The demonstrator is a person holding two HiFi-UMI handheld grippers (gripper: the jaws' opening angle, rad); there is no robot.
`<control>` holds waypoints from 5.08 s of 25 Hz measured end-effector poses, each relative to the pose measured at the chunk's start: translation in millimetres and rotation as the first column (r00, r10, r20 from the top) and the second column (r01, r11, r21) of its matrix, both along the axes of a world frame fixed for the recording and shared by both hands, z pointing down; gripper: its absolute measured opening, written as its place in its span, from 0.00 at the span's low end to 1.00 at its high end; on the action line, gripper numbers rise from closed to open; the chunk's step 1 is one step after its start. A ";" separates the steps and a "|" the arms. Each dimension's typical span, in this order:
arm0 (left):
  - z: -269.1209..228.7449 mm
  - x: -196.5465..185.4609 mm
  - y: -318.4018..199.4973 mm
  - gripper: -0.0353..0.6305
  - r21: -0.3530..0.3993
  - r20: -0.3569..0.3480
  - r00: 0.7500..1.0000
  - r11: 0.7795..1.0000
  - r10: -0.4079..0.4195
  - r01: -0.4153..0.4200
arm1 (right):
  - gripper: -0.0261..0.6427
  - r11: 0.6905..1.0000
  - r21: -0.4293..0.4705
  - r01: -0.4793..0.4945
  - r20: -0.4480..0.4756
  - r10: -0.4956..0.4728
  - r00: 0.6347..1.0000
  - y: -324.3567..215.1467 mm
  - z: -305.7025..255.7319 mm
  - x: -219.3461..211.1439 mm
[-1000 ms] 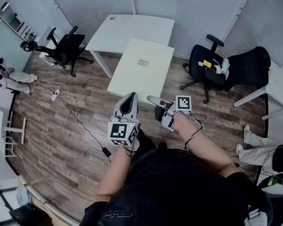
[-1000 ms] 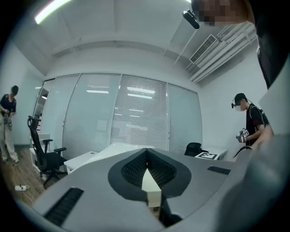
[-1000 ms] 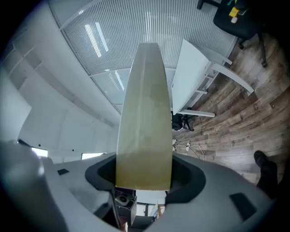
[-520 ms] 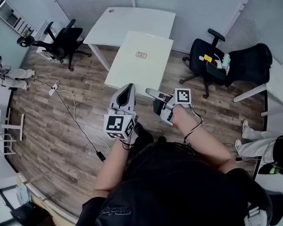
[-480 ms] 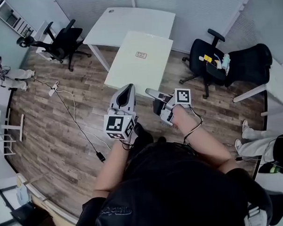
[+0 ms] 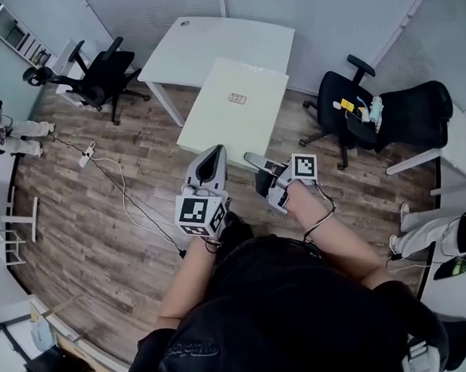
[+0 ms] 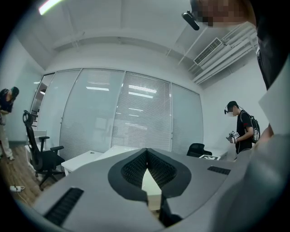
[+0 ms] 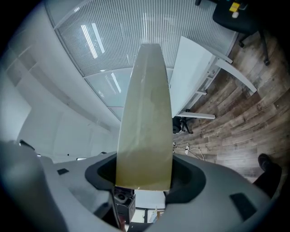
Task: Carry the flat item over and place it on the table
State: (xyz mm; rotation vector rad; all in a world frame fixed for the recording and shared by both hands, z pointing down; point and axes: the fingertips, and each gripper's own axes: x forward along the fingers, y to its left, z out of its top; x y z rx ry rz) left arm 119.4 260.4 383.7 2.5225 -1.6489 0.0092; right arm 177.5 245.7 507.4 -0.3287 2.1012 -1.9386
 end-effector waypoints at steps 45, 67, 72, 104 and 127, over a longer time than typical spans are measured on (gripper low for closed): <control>8.3 -117.5 -102.1 0.07 -0.024 -0.050 0.999 1.000 0.006 -0.007 | 0.47 1.000 -0.006 -0.023 -0.041 0.023 0.999 -131.8 0.9 -119.8; 27.0 -106.8 -271.9 0.07 -0.040 -0.094 0.995 0.999 -0.027 0.023 | 0.47 0.999 -0.031 0.035 -0.034 -0.036 0.999 -303.1 17.1 -116.3; 21.9 -102.4 -316.7 0.07 -0.031 -0.101 0.993 0.998 -0.054 0.051 | 0.47 0.998 -0.015 0.059 -0.024 -0.059 0.998 -349.7 9.7 -112.3; 16.3 -105.7 -406.1 0.07 -0.044 -0.083 0.995 0.998 -0.046 0.042 | 0.47 0.998 -0.015 0.063 -0.024 -0.063 0.998 -435.6 12.5 -121.9; 18.0 -291.5 -489.2 0.07 -0.065 -0.106 0.994 0.997 0.023 -0.030 | 0.47 0.998 -0.036 -0.048 -0.031 0.047 0.998 -522.4 16.3 -284.6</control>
